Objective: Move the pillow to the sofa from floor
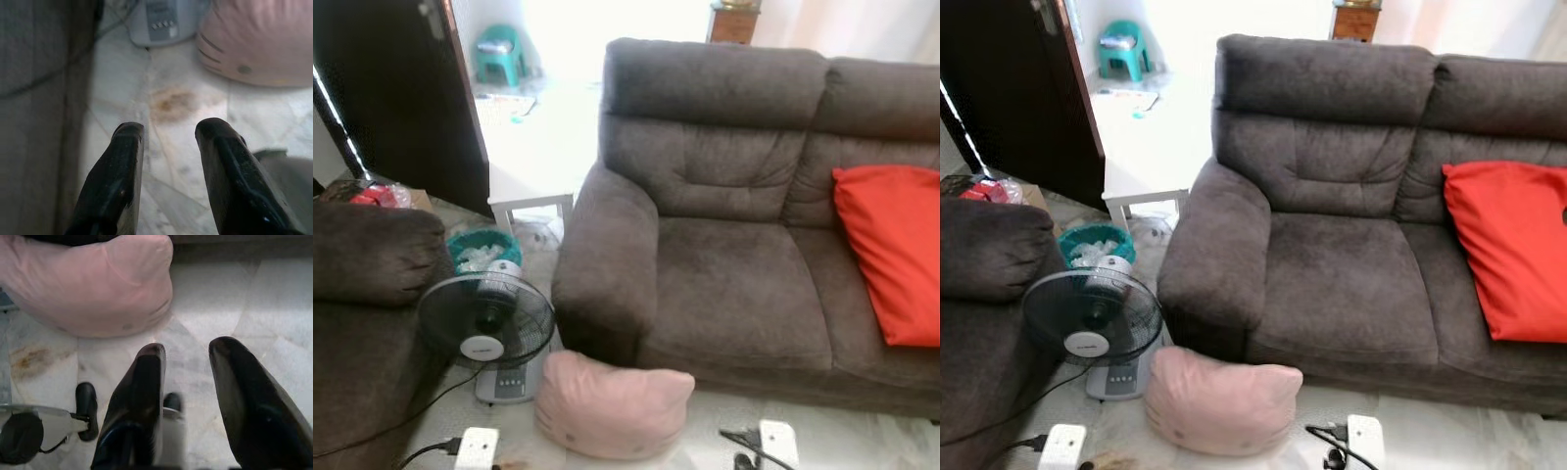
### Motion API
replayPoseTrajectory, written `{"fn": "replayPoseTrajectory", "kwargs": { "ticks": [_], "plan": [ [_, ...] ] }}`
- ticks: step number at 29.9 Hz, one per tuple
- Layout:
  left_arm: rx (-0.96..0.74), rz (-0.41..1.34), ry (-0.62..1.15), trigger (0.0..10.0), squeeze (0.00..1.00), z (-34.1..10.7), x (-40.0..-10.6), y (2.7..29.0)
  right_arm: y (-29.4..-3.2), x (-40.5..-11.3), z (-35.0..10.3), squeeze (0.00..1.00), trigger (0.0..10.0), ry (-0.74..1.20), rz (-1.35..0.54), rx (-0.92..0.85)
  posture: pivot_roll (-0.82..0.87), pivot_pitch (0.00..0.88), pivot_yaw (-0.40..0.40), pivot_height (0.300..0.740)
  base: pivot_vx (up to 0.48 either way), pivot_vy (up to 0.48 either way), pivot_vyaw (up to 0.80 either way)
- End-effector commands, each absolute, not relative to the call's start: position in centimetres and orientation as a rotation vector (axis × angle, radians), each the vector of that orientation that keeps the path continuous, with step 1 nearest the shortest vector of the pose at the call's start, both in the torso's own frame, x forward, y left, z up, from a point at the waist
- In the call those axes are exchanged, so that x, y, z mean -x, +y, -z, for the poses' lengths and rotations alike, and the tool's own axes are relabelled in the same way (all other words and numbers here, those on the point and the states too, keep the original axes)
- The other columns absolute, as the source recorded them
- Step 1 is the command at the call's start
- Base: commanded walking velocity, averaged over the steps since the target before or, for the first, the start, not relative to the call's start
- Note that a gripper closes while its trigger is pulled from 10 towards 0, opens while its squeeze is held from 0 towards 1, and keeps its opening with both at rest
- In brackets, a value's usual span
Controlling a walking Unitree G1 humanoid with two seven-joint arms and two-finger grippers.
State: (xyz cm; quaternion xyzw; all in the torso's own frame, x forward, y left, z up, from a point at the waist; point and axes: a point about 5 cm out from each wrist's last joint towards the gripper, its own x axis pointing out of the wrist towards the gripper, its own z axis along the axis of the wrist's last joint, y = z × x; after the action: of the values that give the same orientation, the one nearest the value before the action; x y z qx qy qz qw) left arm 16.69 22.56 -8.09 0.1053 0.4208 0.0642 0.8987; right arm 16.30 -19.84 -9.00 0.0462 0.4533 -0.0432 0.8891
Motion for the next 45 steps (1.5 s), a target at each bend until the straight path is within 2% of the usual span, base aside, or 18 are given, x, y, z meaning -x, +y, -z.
{"fn": "replayPoseTrajectory", "kwargs": {
  "ticks": [1, 27, 39, 45],
  "plan": [
    [-0.208, -0.112, 0.859, 10.0, 0.0, 8.1, -17.2, 21.6, -20.7, -15.9, 9.0, 0.0, 10.0, 0.951, 0.11, -0.082, 0.11, 0.0, -0.039, 0.74, 0.0, 0.458, 0.0],
    [-0.154, -0.061, 0.821, 10.0, 0.0, 7.8, -17.8, 20.9, -20.6, -16.0, 9.0, 0.0, 10.0, 0.949, 0.101, -0.081, 0.13, 0.0, -0.045, 0.74, 0.0, 0.028, 0.0],
    [-0.152, -0.057, 0.822, 10.0, 0.0, 7.9, -17.7, 20.7, -20.7, -15.9, 9.0, 0.0, 10.0, 0.952, 0.102, -0.085, 0.13, 0.0, -0.054, 0.74, 0.301, 0.0, 0.0],
    [-0.152, -0.051, 0.822, 10.0, 0.0, 7.9, -17.7, 20.6, -20.8, -15.9, 9.0, 0.0, 10.0, 0.957, 0.095, -0.077, 0.13, 0.0, -0.055, 0.74, 0.342, 0.0, -0.65]
  ]
}}
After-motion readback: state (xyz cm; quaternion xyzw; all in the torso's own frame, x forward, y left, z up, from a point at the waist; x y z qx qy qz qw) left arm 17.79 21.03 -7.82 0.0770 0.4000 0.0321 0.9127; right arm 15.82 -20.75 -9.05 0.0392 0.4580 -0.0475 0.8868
